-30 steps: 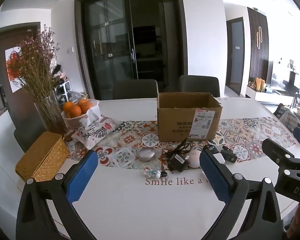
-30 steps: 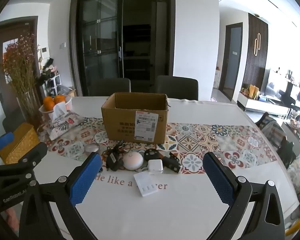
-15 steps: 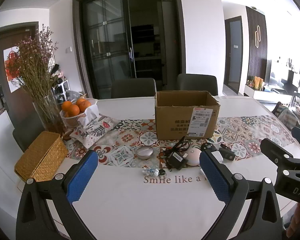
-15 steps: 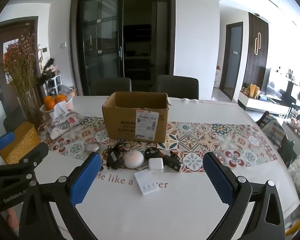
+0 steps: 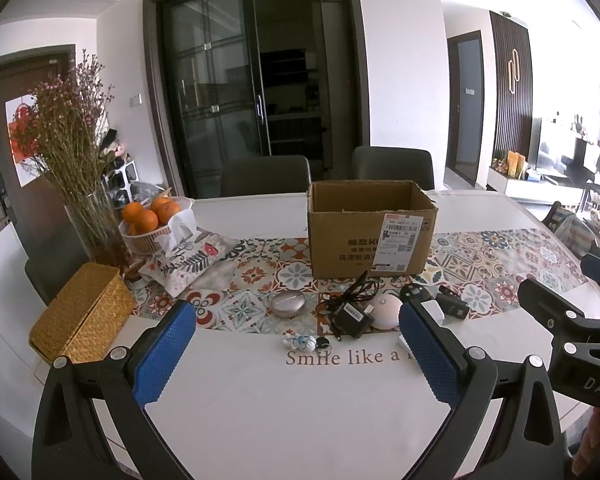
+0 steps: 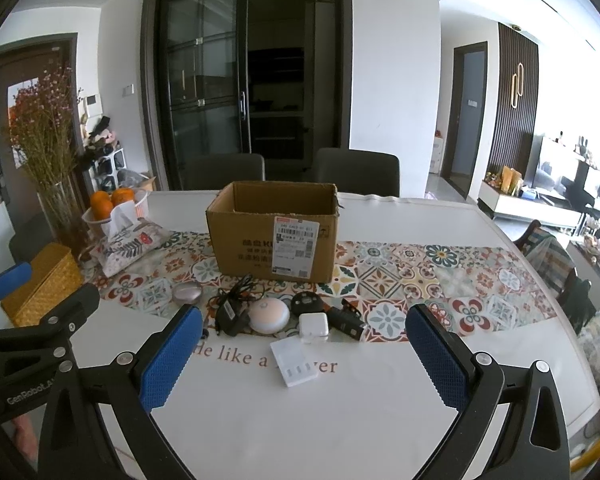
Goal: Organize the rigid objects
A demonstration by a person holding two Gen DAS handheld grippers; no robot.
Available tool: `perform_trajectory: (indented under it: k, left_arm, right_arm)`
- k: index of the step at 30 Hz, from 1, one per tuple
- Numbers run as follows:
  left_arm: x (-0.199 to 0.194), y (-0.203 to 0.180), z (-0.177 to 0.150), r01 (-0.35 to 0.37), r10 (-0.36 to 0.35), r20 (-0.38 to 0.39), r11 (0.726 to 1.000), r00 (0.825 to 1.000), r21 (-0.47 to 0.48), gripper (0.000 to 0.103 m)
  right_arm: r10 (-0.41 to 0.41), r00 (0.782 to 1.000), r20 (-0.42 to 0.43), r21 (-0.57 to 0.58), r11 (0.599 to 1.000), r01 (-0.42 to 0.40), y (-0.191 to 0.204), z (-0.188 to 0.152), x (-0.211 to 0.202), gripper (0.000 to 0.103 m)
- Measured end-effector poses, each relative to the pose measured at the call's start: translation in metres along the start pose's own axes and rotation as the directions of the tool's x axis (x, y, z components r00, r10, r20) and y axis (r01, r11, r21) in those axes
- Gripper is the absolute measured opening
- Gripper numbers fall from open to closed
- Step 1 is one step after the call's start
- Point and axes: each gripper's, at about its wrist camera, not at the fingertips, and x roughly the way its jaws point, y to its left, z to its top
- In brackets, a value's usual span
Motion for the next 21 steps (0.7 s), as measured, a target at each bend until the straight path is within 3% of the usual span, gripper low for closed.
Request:
perform_trajectory:
  k: [21]
  left_arm:
    - [-0.0017, -0.0048, 0.0006, 0.004, -0.003, -0.003, 1.000, 1.000, 0.009, 0.103]
  right_arm:
    - [0.005, 1.000, -0.002, 0.004, 1.000, -0.005, -0.0025, -0.0001, 0.0018, 0.102]
